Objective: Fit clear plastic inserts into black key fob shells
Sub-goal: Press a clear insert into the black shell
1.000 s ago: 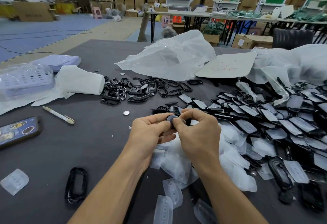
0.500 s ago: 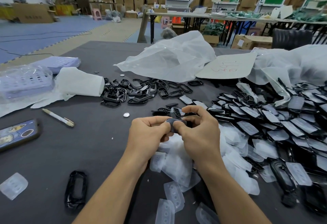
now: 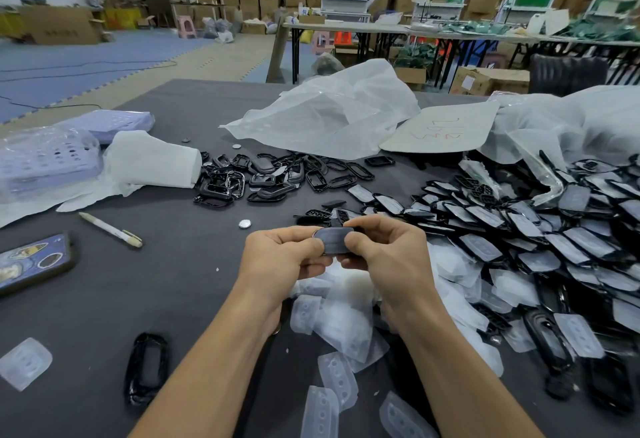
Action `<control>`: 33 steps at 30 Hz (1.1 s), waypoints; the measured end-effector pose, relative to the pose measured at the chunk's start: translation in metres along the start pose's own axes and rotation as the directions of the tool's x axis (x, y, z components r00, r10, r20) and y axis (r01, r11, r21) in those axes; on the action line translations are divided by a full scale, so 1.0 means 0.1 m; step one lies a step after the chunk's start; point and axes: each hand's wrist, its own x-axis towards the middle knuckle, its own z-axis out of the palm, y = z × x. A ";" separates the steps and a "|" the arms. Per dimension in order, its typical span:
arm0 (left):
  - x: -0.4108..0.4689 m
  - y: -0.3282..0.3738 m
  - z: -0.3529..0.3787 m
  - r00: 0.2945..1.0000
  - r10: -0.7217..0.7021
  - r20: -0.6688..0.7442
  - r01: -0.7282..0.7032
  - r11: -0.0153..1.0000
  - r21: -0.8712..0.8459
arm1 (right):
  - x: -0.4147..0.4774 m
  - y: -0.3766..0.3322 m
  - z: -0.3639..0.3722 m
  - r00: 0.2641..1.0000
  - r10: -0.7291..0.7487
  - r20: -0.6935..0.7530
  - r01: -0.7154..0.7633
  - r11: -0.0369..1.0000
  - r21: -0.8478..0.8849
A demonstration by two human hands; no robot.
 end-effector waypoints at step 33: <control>-0.10 0.07 0.02 0.981 0.140 0.136 -0.151 0.986 0.070 | -0.03 -0.01 0.02 0.996 -0.028 -0.085 0.028 1.000 -0.003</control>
